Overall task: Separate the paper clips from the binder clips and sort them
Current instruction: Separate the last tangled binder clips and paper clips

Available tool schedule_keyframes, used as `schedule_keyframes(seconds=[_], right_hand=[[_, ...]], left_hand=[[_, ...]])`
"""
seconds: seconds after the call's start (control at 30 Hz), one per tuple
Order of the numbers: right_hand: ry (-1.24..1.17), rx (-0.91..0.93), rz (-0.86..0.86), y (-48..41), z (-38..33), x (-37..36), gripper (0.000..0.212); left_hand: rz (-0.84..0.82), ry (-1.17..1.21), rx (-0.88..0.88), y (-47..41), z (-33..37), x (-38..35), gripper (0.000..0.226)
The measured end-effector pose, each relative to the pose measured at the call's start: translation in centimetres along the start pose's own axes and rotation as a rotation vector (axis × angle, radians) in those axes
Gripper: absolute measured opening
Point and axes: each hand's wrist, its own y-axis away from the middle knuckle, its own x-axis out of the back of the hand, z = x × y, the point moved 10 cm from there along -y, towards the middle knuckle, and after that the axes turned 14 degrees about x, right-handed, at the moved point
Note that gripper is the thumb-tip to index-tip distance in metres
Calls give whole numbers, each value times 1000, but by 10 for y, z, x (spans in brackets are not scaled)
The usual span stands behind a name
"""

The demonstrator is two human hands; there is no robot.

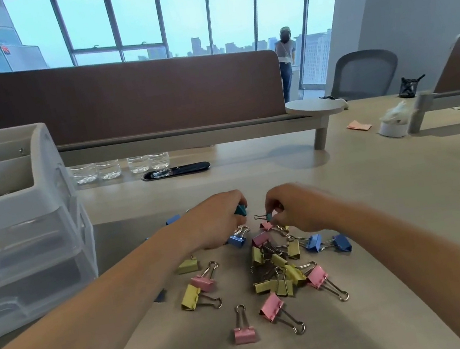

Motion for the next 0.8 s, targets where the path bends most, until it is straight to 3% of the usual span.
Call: schedule_keyframes(seconds=[0.43, 0.8], right_hand=[[-79, 222, 85, -29, -111, 75, 17], [-151, 431, 169, -110, -246, 127, 12]], left_hand=[[295, 7, 91, 66, -32, 122, 26], [529, 3, 237, 118, -127, 250, 15]])
